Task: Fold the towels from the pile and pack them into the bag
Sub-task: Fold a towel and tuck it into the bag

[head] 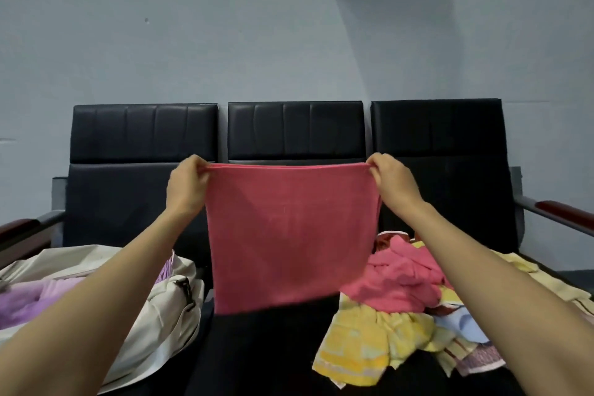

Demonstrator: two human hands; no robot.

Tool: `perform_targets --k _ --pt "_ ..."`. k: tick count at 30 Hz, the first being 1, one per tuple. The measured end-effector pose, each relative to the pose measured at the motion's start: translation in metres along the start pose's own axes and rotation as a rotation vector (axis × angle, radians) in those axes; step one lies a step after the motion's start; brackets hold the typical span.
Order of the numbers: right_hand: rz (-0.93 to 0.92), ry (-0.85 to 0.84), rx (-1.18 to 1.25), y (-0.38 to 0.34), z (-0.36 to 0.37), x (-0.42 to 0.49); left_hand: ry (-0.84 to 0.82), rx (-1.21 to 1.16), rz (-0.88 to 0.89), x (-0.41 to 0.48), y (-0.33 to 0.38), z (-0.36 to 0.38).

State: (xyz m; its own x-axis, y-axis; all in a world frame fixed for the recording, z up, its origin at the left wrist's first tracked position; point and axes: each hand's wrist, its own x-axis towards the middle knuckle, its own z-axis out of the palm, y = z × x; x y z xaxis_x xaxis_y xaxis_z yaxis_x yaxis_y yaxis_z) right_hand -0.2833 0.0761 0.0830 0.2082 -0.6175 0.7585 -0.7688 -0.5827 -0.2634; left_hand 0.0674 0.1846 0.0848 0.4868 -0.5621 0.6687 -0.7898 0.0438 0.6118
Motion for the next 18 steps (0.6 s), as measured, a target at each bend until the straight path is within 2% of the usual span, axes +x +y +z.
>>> perform_targets --k 2,4,8,10,12,16,18 --pt "-0.002 -0.001 0.014 0.000 0.001 -0.003 -0.029 -0.046 0.027 -0.003 -0.003 -0.004" --pt "-0.009 -0.085 0.062 0.004 0.005 -0.013 -0.122 -0.040 0.037 -0.016 -0.016 -0.005" --pt "0.104 -0.405 0.265 0.021 0.011 -0.051 -0.434 -0.201 -0.079 -0.067 -0.057 -0.008" --pt "0.186 -0.575 0.345 0.026 0.012 -0.073 -0.527 -0.272 -0.159 -0.097 -0.074 -0.008" --pt "0.219 -0.709 0.399 0.029 0.012 -0.095 -0.551 -0.217 -0.195 -0.124 -0.087 -0.002" --pt "0.279 -0.928 0.355 0.040 0.031 -0.135 -0.587 -0.109 -0.275 -0.162 -0.108 0.022" --pt "0.339 -0.986 0.327 0.049 0.048 -0.153 -0.606 -0.034 -0.345 -0.177 -0.115 0.039"
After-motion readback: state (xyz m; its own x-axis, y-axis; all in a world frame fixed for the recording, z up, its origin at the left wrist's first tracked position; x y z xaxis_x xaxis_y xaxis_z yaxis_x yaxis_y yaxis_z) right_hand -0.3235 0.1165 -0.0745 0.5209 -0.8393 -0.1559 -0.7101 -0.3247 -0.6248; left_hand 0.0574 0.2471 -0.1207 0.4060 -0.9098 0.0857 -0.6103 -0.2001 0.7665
